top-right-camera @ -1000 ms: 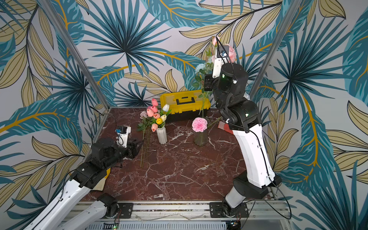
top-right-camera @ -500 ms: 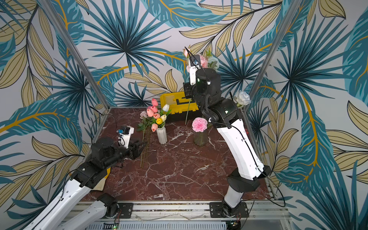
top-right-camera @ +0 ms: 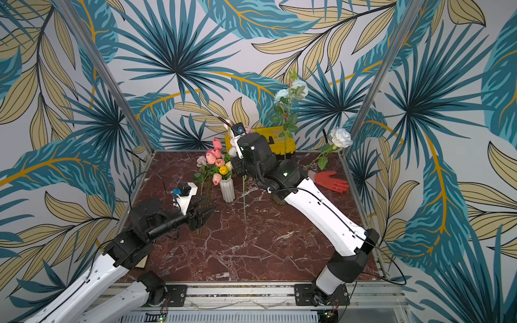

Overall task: Pick out pink flowers from the vase
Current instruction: Place the flower at the center of the board.

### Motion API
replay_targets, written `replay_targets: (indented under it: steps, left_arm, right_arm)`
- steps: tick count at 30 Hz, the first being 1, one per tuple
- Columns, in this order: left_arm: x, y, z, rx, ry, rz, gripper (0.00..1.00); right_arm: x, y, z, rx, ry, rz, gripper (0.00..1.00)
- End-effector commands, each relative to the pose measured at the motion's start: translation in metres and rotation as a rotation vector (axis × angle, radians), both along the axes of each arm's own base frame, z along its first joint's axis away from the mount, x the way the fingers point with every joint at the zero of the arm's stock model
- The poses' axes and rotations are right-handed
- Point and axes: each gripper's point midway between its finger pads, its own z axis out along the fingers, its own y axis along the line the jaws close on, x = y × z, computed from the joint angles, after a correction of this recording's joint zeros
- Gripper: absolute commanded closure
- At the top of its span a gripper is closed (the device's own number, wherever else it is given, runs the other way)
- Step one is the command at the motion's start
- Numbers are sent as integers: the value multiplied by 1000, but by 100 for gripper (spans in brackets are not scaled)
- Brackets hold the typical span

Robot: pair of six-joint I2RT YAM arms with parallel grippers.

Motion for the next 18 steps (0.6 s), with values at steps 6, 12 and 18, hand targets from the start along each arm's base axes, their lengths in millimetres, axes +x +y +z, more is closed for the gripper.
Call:
replay_targets:
  steps: [6,12,18]
  left_arm:
    - [2,-41,14,-81,-30,-159,42]
    - [13,-54,3,-57,-43,-174,44]
    - [17,-62,-6,-40,-34,-195,57]
  right_arm:
    - [-28,6,27,202,-50,35,100]
    - [-39,7,28,254,-39,59,100]
    - [-48,4,36,293,-40,75,100]
